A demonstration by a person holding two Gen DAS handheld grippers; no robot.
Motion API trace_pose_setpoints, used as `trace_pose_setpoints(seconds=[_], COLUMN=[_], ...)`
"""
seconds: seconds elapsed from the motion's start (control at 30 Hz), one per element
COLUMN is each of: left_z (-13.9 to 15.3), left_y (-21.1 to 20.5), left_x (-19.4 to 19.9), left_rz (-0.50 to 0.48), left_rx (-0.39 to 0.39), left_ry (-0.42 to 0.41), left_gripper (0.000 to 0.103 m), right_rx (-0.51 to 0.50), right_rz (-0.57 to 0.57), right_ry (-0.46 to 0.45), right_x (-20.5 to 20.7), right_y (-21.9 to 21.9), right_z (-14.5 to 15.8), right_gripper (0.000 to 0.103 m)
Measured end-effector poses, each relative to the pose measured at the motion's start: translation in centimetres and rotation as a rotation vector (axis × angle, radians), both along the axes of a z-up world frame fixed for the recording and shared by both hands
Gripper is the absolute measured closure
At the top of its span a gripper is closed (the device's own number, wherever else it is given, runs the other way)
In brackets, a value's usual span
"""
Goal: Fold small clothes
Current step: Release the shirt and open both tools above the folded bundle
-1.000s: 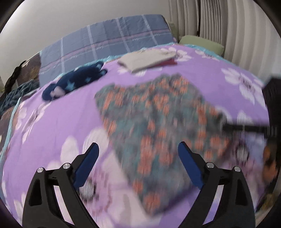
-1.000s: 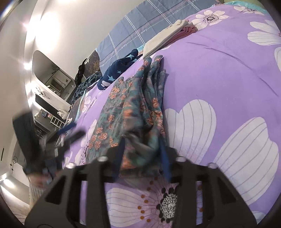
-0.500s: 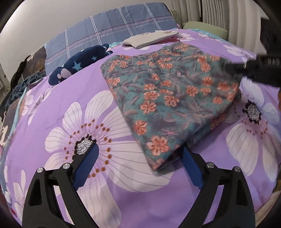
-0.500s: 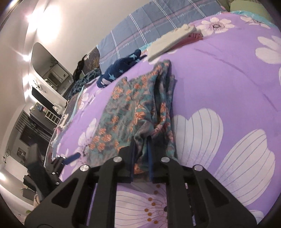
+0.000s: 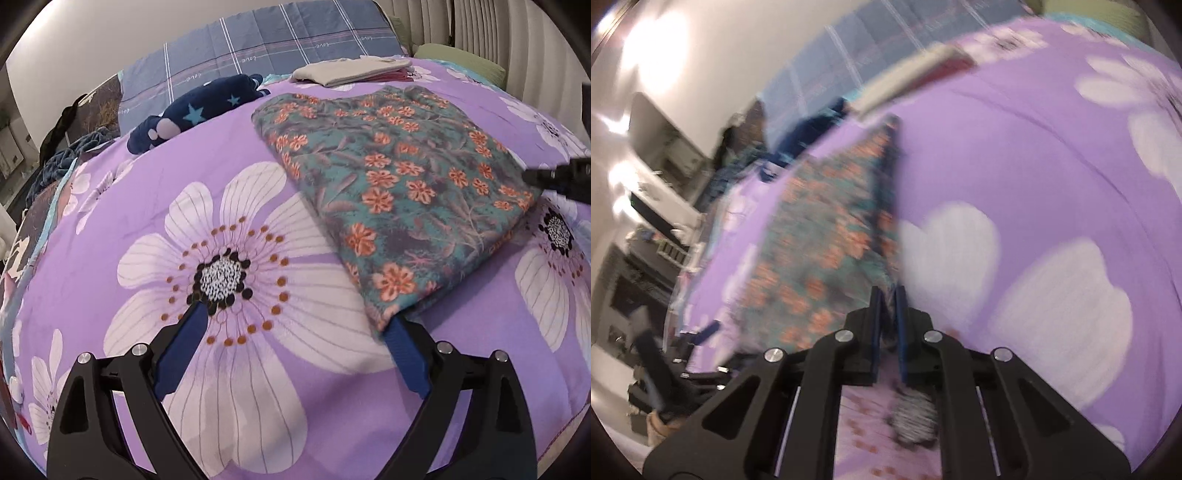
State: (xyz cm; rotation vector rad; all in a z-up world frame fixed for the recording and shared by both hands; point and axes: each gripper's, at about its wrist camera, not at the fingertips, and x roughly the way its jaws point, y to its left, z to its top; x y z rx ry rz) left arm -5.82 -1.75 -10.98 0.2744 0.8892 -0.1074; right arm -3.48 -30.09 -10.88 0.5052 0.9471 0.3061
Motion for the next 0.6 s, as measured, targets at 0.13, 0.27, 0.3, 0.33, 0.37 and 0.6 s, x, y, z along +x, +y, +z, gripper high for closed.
trace_pose_setpoints(seconds=[0.13,0.27,0.3,0.33,0.37,0.6], left_z=[0.4,1.8,2.4,3.0,3.8,2.4], left_y=[0.0,0.1,0.2,0.3,0.2,-3.0], left_x=[-0.5,-1.3,-1.5,-1.6,-1.7,0.9], left_rz=[-0.010,-0.065,-0.086,-0.099,-0.119,-0.201], left_rx=[0.003,-0.053,-0.110,-0.160,-0.232,-0.257], left_ry=[0.005,0.021,0.027,0.029,0.027,0.043], left_gripper=[0.010,0.026,0.039,0.045,0.058,0.068], right_rx=[0.018,-0.042,-0.041,-0.042,-0.045,-0.071], right_rz=[-0.019,0.039,0.062,0.084,0.108,0.105], right_ry=[0.015,-0.113,-0.135,-0.150,-0.157,0.000], right_x=[-0.6,-1.1,-1.1,-1.0,-0.7,1.5], right_y=[-1.0,0.4,0.9,1.4,2.1,3.2], right_z=[0.1,3.1,3.5,3.7,3.7,-0.7], right_gripper=[0.095,0.095,0.095,0.095,0.095,0.099])
